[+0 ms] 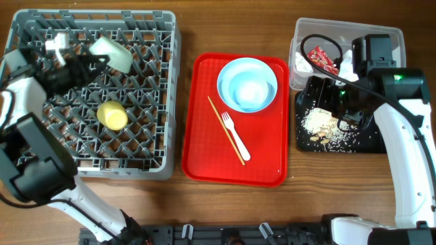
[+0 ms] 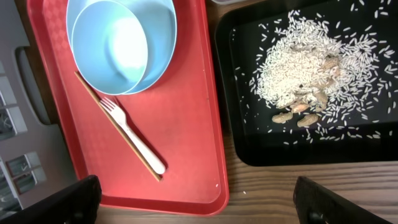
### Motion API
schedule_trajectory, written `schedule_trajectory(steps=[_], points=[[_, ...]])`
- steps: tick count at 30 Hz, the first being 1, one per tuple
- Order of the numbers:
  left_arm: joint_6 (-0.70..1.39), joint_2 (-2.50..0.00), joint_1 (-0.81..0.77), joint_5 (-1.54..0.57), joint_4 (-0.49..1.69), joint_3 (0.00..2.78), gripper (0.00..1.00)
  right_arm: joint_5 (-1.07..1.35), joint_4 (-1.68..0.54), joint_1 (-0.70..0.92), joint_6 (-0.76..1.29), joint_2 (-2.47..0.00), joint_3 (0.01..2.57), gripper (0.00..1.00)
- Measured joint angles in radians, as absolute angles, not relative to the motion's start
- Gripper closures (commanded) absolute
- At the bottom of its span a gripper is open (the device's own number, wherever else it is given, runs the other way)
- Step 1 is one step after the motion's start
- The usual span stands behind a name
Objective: Sort waste into correct bins and load items into the dishwasher rack
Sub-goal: 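Release the green bowl in the rack and lift the left gripper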
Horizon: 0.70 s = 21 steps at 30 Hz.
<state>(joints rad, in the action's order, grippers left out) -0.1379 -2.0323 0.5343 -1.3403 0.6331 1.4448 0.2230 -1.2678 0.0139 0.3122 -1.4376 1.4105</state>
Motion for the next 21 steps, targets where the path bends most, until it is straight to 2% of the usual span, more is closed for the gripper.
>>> schedule_trajectory(steps=[3, 6, 11, 21], points=[[-0.139, -2.033, 0.595, -1.332, 0.686, 1.445, 0.28, 0.223, -1.267, 0.014, 0.312, -1.438, 1.411, 0.00], [-0.136, -2.033, 0.633, -1.330, 0.749, 1.445, 0.23, 0.223, -1.267, 0.014, 0.312, -1.438, 1.411, 0.00], [-0.136, -2.033, 0.677, -1.328, 0.801, 1.445, 0.00, 0.223, -1.268, 0.014, 0.312, -1.438, 1.411, 0.00], [-0.134, -1.908, 0.663, -1.318, 0.844, 1.445, 0.00, 0.223, -1.267, 0.014, 0.312, -1.438, 1.411, 0.00]])
